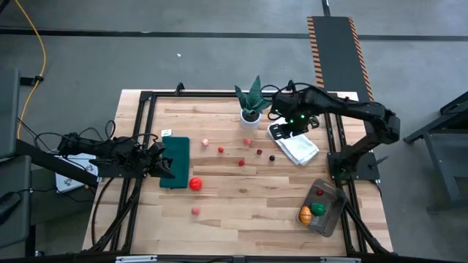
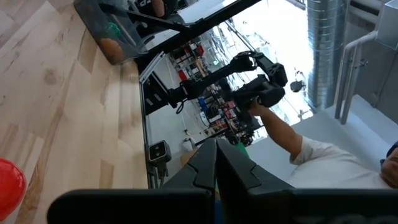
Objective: Pick and placing Produce into tupperware
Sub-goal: Put the black cherry into the black bin
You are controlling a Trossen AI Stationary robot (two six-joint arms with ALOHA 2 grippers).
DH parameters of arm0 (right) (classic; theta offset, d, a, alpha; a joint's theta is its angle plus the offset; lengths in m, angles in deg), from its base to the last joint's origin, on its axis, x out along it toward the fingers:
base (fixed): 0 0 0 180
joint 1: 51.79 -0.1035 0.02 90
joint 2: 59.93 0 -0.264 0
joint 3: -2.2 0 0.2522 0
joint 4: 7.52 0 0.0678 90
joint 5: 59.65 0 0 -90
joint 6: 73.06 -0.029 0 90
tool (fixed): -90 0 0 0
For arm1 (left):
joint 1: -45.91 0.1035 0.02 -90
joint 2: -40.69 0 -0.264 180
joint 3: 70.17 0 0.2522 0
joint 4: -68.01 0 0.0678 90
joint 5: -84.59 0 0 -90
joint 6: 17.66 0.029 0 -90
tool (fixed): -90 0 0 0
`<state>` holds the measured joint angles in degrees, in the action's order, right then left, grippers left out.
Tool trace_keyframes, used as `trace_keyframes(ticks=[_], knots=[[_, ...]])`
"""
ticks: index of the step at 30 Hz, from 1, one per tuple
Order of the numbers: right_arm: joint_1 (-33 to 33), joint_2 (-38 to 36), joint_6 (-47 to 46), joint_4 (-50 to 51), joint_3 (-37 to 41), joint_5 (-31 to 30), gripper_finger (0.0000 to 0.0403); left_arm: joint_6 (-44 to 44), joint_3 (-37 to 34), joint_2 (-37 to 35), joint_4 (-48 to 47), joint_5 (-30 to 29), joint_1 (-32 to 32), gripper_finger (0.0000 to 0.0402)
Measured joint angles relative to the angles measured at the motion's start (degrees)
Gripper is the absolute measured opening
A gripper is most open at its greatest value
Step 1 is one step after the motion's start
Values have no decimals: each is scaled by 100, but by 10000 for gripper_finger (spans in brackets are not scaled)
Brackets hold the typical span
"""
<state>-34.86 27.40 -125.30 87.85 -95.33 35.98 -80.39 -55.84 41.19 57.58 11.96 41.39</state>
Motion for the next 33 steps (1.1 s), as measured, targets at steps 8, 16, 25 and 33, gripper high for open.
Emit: trace_keyframes(ticks=[8, 16, 25, 33], knots=[[-6, 390, 410, -145, 17, -207, 167, 75, 0, 0, -2, -9, 0, 1], [-6, 422, 476, -871, 20, -312, 167, 97, -2, 0, -6, -61, -2, 1], [-8, 448, 450, -1026, 22, -461, 167, 229, 0, 0, -7, -62, -1, 1], [-21, 913, 573, -1051, 26, -363, 167, 246, -1, 2, -11, -91, 0, 1]])
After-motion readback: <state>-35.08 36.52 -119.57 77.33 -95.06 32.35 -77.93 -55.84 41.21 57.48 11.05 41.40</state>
